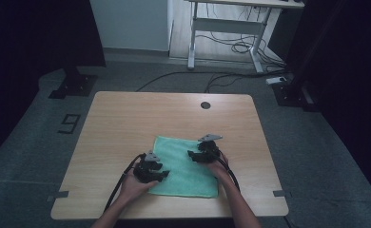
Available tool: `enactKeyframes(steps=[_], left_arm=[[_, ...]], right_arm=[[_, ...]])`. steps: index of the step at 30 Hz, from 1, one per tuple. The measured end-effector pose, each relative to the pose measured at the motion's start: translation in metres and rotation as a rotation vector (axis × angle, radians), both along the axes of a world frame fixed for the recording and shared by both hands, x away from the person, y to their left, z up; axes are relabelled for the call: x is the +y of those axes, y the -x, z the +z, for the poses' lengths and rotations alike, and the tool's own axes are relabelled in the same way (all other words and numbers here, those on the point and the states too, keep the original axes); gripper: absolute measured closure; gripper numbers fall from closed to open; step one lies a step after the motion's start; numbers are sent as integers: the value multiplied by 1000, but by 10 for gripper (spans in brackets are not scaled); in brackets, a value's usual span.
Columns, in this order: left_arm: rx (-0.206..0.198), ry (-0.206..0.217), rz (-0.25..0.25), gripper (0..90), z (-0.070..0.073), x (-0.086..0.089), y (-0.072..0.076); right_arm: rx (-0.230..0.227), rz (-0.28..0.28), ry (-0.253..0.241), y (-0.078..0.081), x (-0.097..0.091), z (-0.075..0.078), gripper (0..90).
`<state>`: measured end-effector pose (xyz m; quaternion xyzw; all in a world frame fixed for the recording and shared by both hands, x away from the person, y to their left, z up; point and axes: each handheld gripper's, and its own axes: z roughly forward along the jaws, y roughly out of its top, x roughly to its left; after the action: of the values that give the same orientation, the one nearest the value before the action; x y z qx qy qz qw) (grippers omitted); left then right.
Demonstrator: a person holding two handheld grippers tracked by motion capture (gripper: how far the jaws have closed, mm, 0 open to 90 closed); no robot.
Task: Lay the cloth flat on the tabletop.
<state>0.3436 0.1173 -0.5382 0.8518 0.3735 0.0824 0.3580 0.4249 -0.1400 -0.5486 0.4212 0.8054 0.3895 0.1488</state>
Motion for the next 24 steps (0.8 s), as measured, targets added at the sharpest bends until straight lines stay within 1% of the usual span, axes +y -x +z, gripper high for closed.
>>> enactKeyframes(steps=[3,6,8,11,12,13,15,17,18,19,20,21,22,23,24], left_arm=[[-17,-15,0,526,-1,-2,3],[-20,-16,1,523,-1,-2,5],[-19,-20,1,519,0,-2,6],[0,-15,-3,498,1,-3,4],[-2,-12,-4,489,2,-2,3],[-18,-5,-3,488,4,-2,2],[-40,8,0,488,10,-3,-5],[-67,19,10,487,16,-5,-18],[-64,37,21,487,18,-6,-28],[-58,48,27,488,20,-7,-34],[-59,56,41,488,21,-8,-44],[-59,54,49,489,21,-9,-50],[-50,54,58,489,20,-10,-58],[-40,56,70,489,18,-11,-65],[-29,47,87,489,14,-11,-73]], right_arm=[[-23,-11,25,-4,-1,-1,409],[-32,-51,15,-11,-6,-3,405],[-29,-56,-5,-13,-8,-3,404],[-27,-53,8,-12,-7,-2,378],[-32,-59,7,-10,-7,0,379],[-36,-55,-4,-7,-7,2,379],[-39,-44,-43,3,-8,9,380],[-46,-28,-54,15,-5,12,379],[-49,-11,-50,21,-3,13,377],[-52,6,-47,30,0,14,376],[-55,14,-51,35,1,14,375],[-50,23,-51,43,3,14,372],[-47,29,-41,47,3,14,371],[-38,31,-27,52,5,12,366],[-21,33,-19,58,6,11,356]])
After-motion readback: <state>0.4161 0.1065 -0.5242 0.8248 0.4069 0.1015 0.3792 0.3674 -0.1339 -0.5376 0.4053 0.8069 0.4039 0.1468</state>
